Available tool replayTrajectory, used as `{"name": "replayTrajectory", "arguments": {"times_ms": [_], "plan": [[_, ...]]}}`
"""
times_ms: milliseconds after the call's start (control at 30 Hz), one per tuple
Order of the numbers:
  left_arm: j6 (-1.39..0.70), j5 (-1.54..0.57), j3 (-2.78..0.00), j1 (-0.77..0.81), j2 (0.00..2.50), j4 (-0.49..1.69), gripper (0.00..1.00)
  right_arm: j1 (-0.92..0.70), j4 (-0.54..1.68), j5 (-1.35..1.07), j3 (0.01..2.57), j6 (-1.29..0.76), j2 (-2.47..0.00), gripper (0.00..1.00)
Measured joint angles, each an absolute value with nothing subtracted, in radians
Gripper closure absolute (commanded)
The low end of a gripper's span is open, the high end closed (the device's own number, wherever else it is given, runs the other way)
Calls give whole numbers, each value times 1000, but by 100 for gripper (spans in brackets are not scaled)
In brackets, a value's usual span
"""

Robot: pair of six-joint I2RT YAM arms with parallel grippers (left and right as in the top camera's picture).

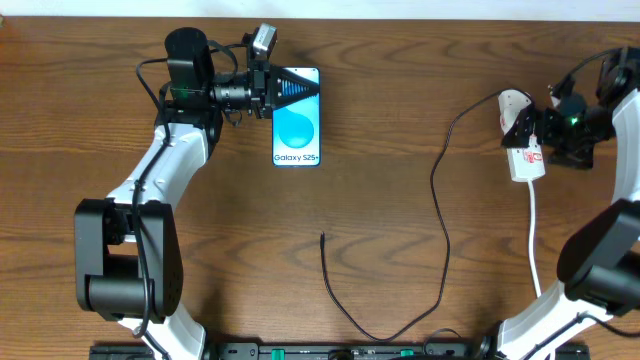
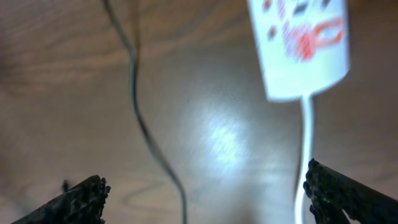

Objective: Plug charger to phone and switch on socket

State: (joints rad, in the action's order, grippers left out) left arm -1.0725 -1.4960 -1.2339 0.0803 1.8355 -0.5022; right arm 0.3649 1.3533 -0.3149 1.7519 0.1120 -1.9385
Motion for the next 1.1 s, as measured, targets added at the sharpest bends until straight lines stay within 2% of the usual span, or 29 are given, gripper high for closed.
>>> {"name": "replayTrajectory", "arguments": {"times_ms": [433,1100], "plan": [[-1073,-1496,-1234,80,1835,-502,93,397,1062,-282,1789,136,-2039,1],[-1073,-1496,-1234,80,1835,-502,93,415,962,-323,1800,141,-2115,1]]}}
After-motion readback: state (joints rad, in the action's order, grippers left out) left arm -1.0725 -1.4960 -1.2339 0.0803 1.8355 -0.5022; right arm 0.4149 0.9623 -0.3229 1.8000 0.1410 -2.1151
